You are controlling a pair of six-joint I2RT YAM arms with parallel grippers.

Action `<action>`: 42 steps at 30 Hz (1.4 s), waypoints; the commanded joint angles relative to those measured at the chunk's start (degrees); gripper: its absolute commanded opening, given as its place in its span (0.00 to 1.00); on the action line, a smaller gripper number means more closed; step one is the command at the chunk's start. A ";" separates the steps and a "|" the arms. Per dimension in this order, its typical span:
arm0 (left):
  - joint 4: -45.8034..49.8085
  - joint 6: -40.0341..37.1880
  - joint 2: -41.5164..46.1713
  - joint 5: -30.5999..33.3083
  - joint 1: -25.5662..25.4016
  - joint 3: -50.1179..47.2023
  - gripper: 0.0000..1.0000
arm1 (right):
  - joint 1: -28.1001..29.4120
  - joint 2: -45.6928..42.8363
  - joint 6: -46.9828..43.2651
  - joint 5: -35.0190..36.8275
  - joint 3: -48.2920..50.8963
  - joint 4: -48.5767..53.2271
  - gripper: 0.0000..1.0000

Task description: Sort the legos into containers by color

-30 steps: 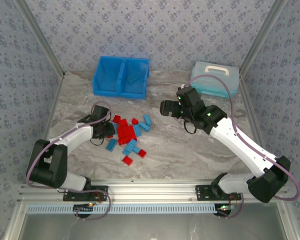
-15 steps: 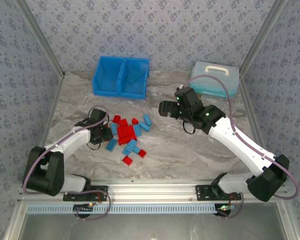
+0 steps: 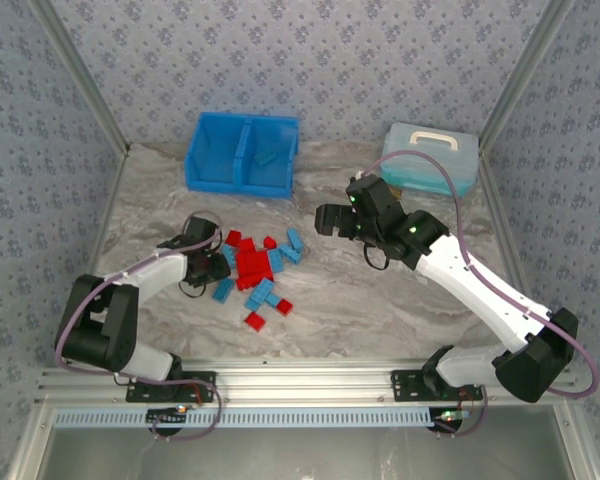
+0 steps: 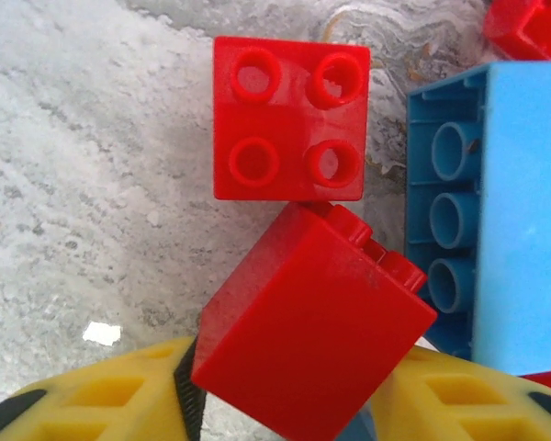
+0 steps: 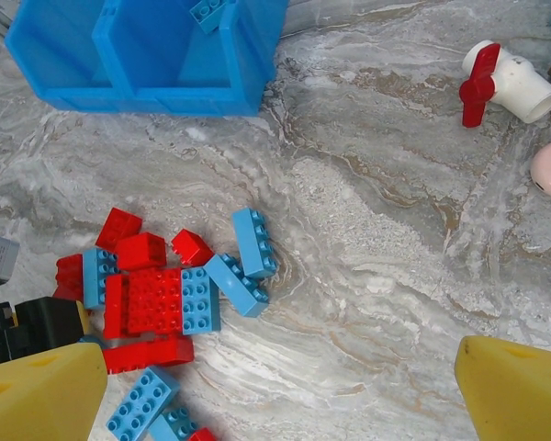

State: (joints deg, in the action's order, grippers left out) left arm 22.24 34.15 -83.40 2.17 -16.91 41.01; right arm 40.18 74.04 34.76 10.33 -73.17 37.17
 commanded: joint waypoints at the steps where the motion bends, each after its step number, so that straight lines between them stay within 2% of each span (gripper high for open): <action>1: -1.03 -0.46 0.00 -0.24 0.16 -0.24 0.46 | 0.39 0.33 0.83 1.53 -1.83 1.29 1.00; 7: -0.06 -1.96 0.54 0.80 0.12 1.51 0.39 | 0.56 0.47 0.83 1.45 -2.00 1.46 1.00; 8: 0.92 -1.95 0.74 0.80 0.12 2.12 0.45 | 0.55 0.47 0.83 1.55 -2.09 1.65 1.00; 9: 1.70 -1.98 1.32 0.90 -0.04 2.58 0.55 | 0.56 0.49 0.83 1.62 -2.15 1.83 1.00; 11: 3.43 -2.40 3.10 1.77 -0.32 3.29 0.81 | 0.58 0.36 0.88 1.78 -2.16 2.04 1.00; 12: 4.54 -2.90 4.06 2.84 -0.40 3.76 0.91 | 0.60 0.32 2.11 1.89 -2.13 2.03 1.00; 13: 5.49 -3.38 4.66 3.78 -0.37 4.27 0.95 | 0.66 0.31 2.28 1.98 -2.14 2.10 1.00; 15: 6.67 -5.49 4.72 5.68 -0.24 5.56 0.96 | 0.62 0.31 2.35 1.93 -2.12 1.86 1.00; 21: 6.50 -8.36 -1.83 2.01 0.85 9.01 0.85 | 0.64 0.26 1.84 2.18 -2.93 2.64 1.00; 24: 6.02 -7.64 -3.84 2.03 0.84 8.92 0.66 | 0.62 -0.18 2.18 2.83 -2.87 3.45 1.00; 25: 6.06 -7.53 -4.26 2.21 0.91 8.81 0.63 | 0.65 -0.38 2.35 2.91 -2.72 3.59 1.00; 27: 6.32 -7.69 -5.07 2.31 0.89 8.54 0.59 | 0.76 -0.98 2.88 3.03 -2.18 3.52 1.00; 32: 5.98 -8.05 -4.64 1.61 0.93 6.31 0.58 | 0.80 -1.09 3.55 3.13 -1.54 3.35 1.00; 35: 5.53 -7.71 -4.97 1.60 0.92 5.32 0.49 | 0.86 -0.87 3.82 2.79 -1.45 2.68 1.00; 38: 4.87 -6.45 -4.80 0.98 0.95 4.86 0.35 | 0.95 -0.40 3.86 2.62 -1.70 2.54 1.00; 42: 6.02 -4.36 -1.21 -1.29 0.95 6.50 0.31 | 0.95 -0.27 3.77 2.80 -2.42 3.26 1.00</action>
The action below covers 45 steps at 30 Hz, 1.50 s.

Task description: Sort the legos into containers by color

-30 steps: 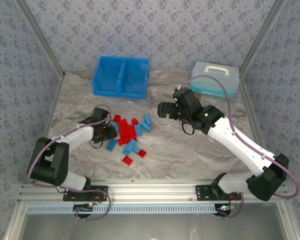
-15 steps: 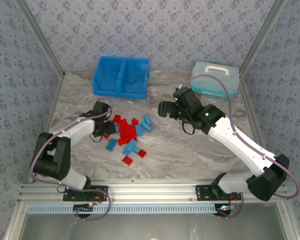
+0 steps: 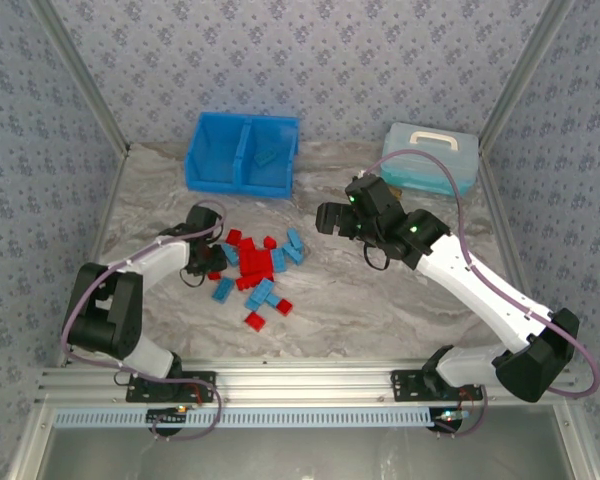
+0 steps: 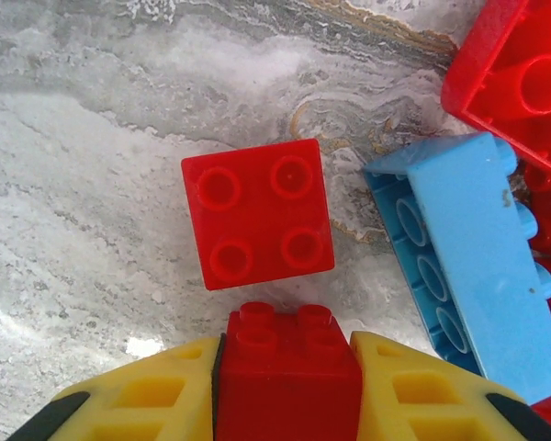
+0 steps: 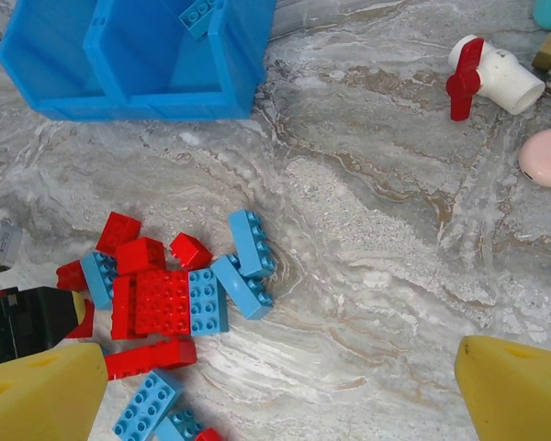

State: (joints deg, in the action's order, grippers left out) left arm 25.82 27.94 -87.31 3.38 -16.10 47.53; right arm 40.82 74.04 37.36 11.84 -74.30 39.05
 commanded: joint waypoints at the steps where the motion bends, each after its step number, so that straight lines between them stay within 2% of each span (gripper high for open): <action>1: 3.11 2.36 4.17 -2.80 0.16 0.95 0.31 | 0.38 -0.30 1.17 1.49 -1.41 1.69 1.00; 5: 5.51 3.50 8.88 -1.07 0.91 7.49 0.30 | 0.45 -1.09 1.22 2.01 -1.41 1.52 1.00; 8: 6.16 1.84 6.34 1.54 2.09 16.14 0.30 | 0.47 -1.09 1.50 2.01 -1.33 1.13 1.00; 12: 4.05 -2.41 -2.98 6.23 3.88 29.46 0.30 | 0.49 -0.83 1.72 1.79 -1.30 0.82 1.00; 16: -0.69 -4.94 -14.31 7.70 6.01 40.64 0.29 | 0.87 -1.17 2.26 2.12 -1.63 1.73 1.00; 23: -2.13 -9.54 -33.94 10.85 7.58 60.20 0.29 | 3.11 -3.51 3.57 5.05 -1.60 4.58 1.00; 25: -0.79 -9.99 -37.96 9.75 7.68 64.77 0.31 | 3.73 -4.27 4.10 5.94 -1.15 4.84 1.00; 29: 1.14 -9.89 -40.42 7.50 7.74 70.19 0.46 | 4.57 -5.29 4.96 6.97 -0.63 5.19 1.00; 34: 3.73 -8.08 -33.96 4.97 7.75 68.27 0.60 | 4.80 -5.14 4.59 7.32 -0.69 4.33 1.00; 36: 6.08 -6.39 -28.74 4.29 7.74 64.99 0.60 | 4.68 -4.63 4.14 7.25 -0.76 3.60 1.00; 45: 5.22 1.59 6.39 -3.40 6.59 21.40 0.61 | 3.89 -0.06 1.11 5.00 -1.63 0.21 1.00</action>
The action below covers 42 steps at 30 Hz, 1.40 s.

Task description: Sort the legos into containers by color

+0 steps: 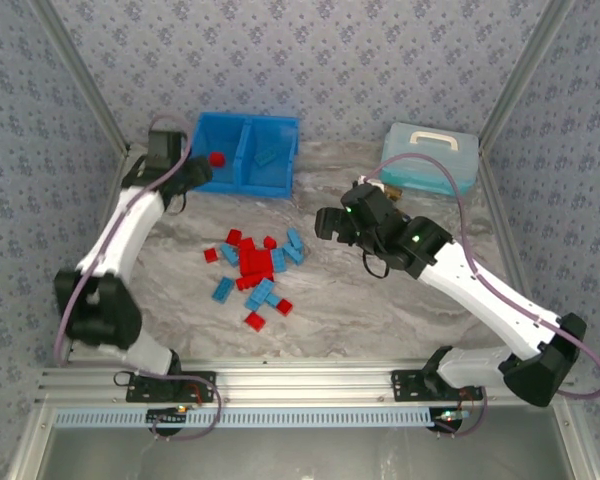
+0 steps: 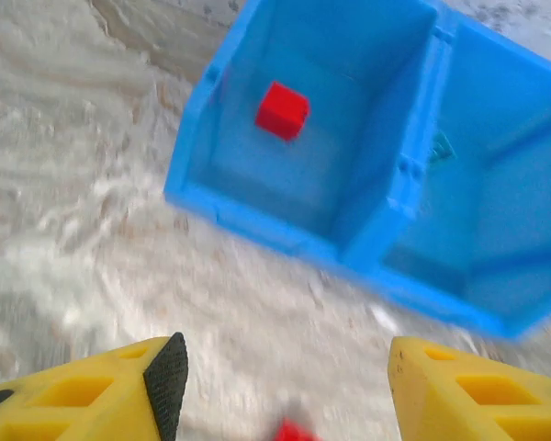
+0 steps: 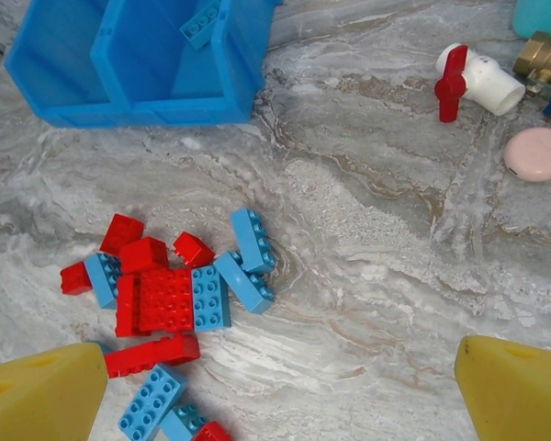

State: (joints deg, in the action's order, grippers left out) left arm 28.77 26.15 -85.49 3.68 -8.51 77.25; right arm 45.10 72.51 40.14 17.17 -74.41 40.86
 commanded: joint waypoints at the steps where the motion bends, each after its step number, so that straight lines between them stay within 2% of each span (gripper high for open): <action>1: 3.21 3.99 7.11 -3.71 -1.85 -12.20 0.61 | -0.52 2.06 -2.02 -1.16 -1.68 -2.11 1.00; 5: 5.83 7.44 12.69 -3.68 -4.54 -23.95 0.62 | -0.80 4.62 -3.05 -3.58 -2.86 -3.10 1.00; 9: 1.47 10.03 13.77 -5.34 -4.69 -32.42 0.62 | -0.89 6.21 -3.09 -4.95 -3.50 -3.54 1.00; 13: -0.69 8.36 7.33 -3.90 -4.63 -31.34 0.63 | -0.56 6.17 -7.70 -11.14 -2.52 -6.15 1.00; 18: -4.44 6.86 -0.25 -4.23 -4.06 -28.54 0.63 | -0.07 5.46 -6.19 -8.69 -1.92 -3.78 1.00; 26: -8.00 3.13 -6.83 1.22 -2.62 -26.98 0.63 | -0.17 2.54 -4.54 -6.35 0.67 -3.79 1.00; 29: -8.03 1.93 -9.05 1.01 -1.97 -25.90 0.58 | -0.17 2.53 -4.48 -5.93 0.29 -3.15 1.00; 34: -8.28 2.45 -9.11 -0.08 -1.87 -25.92 0.42 | -0.17 2.25 -2.95 -5.26 0.33 -2.94 1.00; 38: -6.33 2.50 -5.64 0.29 -1.86 -25.41 0.33 | -0.10 2.29 -2.20 -5.39 0.39 -3.18 1.00; 42: -4.13 3.11 1.28 -0.25 -1.86 -22.59 0.31 | -0.10 2.17 -2.01 -5.24 -0.03 -3.07 1.00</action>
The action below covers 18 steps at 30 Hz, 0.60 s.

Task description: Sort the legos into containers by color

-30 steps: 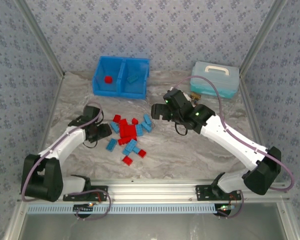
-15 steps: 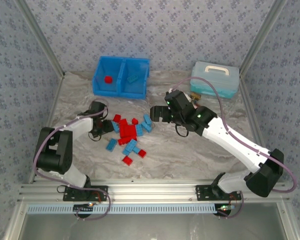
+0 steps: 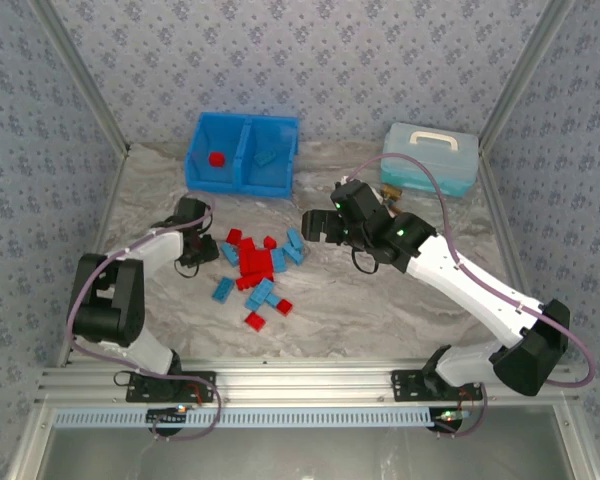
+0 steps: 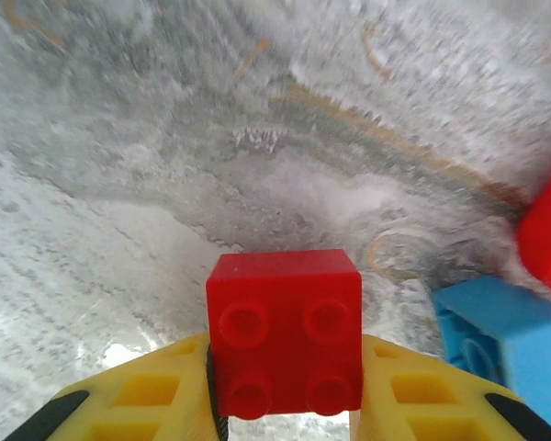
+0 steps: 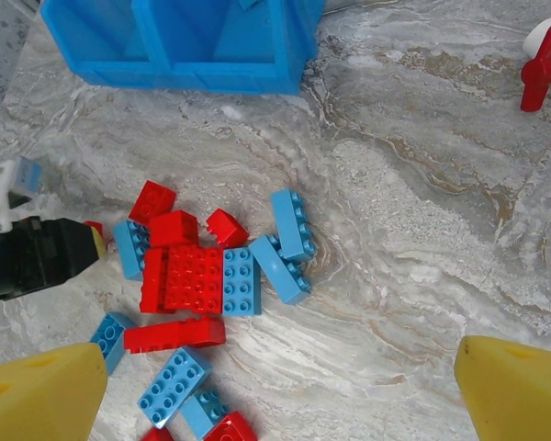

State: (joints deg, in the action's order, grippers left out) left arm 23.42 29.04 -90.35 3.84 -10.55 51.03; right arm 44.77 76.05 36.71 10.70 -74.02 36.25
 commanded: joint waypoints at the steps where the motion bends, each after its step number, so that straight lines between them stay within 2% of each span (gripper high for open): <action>1: 1.30 0.27 7.67 -0.41 0.17 4.88 0.31 | 0.23 -1.35 1.56 1.38 -0.35 1.47 1.00; 4: 1.90 -0.35 8.48 0.02 0.16 10.40 0.31 | 0.31 -1.48 1.91 1.61 0.00 1.14 1.00; 7: 2.84 -2.11 4.17 0.38 0.34 17.89 0.31 | 0.34 -1.44 2.56 1.63 0.35 0.69 1.00; 12: 2.71 -3.72 -7.81 0.60 1.79 32.46 0.30 | 0.74 -1.82 3.12 1.41 0.37 0.93 1.00; 18: 7.31 -2.96 -25.50 -0.99 4.57 52.58 0.31 | 1.67 -4.02 4.24 3.33 1.08 2.19 1.00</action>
State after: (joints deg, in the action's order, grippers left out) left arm 26.76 26.57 -111.13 3.75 -7.27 97.17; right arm 45.87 74.43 39.29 11.66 -73.56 36.45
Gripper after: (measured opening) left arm 0.319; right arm 0.999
